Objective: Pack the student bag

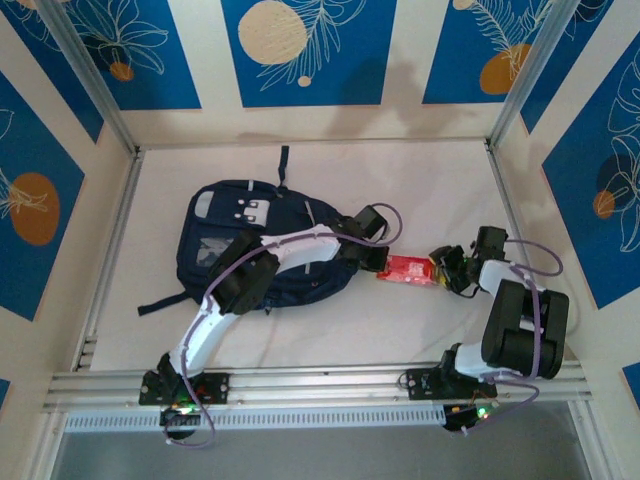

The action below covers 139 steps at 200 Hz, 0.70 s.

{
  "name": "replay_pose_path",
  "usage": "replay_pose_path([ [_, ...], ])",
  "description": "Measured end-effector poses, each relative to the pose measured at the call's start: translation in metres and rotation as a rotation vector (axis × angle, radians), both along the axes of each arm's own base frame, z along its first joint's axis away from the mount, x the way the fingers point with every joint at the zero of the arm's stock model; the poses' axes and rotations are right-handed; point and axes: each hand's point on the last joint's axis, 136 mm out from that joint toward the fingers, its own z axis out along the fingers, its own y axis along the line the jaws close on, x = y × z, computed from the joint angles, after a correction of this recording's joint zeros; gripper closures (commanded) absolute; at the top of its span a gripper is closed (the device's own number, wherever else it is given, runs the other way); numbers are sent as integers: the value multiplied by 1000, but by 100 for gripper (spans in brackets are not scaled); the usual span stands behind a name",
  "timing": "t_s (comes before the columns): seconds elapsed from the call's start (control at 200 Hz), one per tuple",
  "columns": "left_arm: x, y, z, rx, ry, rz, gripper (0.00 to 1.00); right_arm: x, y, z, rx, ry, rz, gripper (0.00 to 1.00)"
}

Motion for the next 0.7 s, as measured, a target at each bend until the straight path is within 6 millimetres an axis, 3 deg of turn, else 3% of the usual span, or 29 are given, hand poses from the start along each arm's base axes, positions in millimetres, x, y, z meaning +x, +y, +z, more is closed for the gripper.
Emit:
replay_pose_path([
  [0.12, 6, 4, 0, -2, 4, 13, 100, 0, 1, 7, -2, -26, 0, 86],
  [0.23, 7, 6, 2, -10, 9, 15, 100, 3, 0, 23, -20, -83, 5, 97],
  [0.425, 4, 9, 16, -29, 8, 12, 64, -2, 9, 56, -30, -175, 31, 100],
  [0.555, -4, 18, 45, -62, 6, 13, 48, -10, 13, 80, -46, -238, 33, 100],
  [0.695, -3, 43, 111, -136, -49, 49, 37, -19, 17, 108, -54, -320, 19, 100],
])
